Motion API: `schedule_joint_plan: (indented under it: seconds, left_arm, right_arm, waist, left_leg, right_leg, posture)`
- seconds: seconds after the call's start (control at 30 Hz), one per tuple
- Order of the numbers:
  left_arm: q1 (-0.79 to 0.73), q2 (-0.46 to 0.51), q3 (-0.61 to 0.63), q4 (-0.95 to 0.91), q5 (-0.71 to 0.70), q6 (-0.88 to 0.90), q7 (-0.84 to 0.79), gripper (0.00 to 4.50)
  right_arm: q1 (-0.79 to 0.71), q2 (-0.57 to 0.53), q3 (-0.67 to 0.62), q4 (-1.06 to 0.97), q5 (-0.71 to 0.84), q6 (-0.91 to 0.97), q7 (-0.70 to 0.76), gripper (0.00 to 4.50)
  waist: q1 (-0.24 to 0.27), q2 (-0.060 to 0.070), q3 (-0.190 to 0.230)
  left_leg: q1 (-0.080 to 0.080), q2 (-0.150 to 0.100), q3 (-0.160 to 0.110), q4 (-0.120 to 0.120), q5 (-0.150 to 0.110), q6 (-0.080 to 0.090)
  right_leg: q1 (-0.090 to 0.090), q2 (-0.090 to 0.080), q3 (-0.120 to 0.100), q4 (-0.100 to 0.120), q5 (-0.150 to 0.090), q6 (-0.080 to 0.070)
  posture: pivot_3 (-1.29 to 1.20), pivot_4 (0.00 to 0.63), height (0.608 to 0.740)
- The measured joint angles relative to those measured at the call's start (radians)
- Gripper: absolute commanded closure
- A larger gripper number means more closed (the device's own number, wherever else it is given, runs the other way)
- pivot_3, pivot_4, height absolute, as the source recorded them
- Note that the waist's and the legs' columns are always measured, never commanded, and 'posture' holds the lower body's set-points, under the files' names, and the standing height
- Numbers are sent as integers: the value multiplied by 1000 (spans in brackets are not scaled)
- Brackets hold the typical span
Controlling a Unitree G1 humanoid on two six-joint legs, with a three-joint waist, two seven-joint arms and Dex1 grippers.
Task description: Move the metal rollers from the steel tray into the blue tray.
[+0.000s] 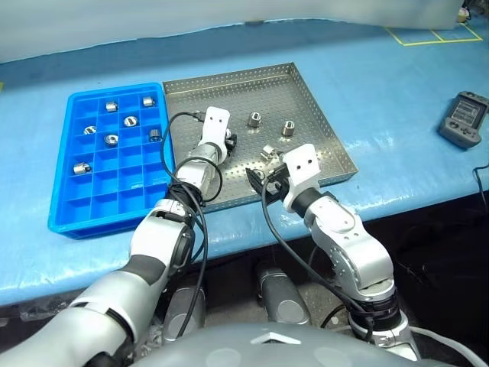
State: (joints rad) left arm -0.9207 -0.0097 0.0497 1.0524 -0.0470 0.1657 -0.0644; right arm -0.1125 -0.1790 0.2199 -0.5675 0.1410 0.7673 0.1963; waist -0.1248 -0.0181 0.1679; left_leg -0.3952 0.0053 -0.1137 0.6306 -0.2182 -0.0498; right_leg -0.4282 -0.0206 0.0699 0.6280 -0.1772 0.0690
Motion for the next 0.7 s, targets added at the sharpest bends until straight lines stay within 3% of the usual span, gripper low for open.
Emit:
schedule_joint_plan:
  seconds: [0.03,0.2,0.53,0.7]
  left_arm:
    - [0,1,2,0,-2,0,1,2802]
    - [59,8,0,-118,-4,5,-3,2789]
    - [424,69,20,-957,-85,209,-43,2789]
    - [585,165,86,-1293,-73,333,5,2789]
  right_arm:
    - [0,0,0,0,0,0,-1,0]
    - [-3,4,4,1,0,0,0,0]
    - [-85,32,51,57,2,-6,37,0]
    - [-175,51,91,135,6,-42,91,0]
  waist:
    - [-1,0,0]
    - [-3,0,0]
    - [24,0,0]
    - [44,0,0]
  left_leg:
    - [0,0,0,0,0,0]
    - [0,0,0,-1,0,0]
    - [1,1,0,-1,0,0]
    - [2,2,0,-1,0,0]
  right_leg:
    - [0,0,0,0,0,0]
    - [0,0,0,0,0,0]
    - [0,0,1,1,0,0]
    - [0,1,0,2,0,-1]
  posture:
    - [-139,150,740]
    - [-105,150,740]
    - [14,150,740]
    - [67,150,740]
